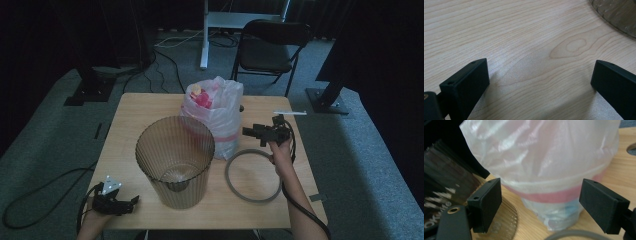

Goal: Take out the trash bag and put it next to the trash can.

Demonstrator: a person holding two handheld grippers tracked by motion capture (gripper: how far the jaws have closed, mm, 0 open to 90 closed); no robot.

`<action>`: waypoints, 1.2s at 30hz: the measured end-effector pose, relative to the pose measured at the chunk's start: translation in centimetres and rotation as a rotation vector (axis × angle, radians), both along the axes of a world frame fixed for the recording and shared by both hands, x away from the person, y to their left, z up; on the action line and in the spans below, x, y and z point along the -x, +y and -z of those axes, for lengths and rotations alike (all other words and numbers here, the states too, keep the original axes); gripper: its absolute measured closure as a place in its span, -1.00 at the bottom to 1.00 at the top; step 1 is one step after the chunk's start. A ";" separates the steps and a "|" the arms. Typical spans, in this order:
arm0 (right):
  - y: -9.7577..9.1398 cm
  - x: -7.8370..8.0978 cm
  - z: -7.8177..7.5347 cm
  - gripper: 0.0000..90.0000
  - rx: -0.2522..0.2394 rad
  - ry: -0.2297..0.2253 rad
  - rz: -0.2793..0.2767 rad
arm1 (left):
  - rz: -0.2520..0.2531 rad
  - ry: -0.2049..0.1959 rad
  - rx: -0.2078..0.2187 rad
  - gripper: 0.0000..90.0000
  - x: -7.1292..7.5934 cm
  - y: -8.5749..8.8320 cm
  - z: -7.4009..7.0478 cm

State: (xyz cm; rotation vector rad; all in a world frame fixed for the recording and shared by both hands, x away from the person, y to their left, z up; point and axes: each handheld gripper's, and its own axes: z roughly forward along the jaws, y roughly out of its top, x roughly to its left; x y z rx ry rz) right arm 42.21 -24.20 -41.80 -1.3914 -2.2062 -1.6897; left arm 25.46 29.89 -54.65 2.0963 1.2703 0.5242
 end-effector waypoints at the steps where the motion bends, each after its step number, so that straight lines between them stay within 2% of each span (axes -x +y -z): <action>1: -0.1 0.1 0.2 -0.61 -0.001 0.003 0.007 | 0.000 0.000 0.000 -0.96 0.0 0.0 0.0; 7: -1.2 1.0 1.4 -0.61 -0.002 0.008 0.029 | 0.002 0.000 0.001 -0.96 0.0 0.0 0.0; 13: -2.6 2.4 2.9 -0.61 0.029 -0.012 0.067 | 0.001 0.000 0.001 -0.96 0.0 0.0 0.0; 20: -3.8 3.3 4.8 -0.61 0.024 0.000 0.094 | 0.001 0.000 0.000 -0.96 0.0 0.0 0.0; 26: -4.5 4.4 5.7 -0.67 0.037 -0.021 0.110 | 0.000 0.000 0.001 -0.96 0.0 0.0 0.0; 36: -5.4 6.2 6.8 -0.68 0.128 -0.050 0.138 | 0.005 0.000 0.000 -0.96 0.1 0.0 0.0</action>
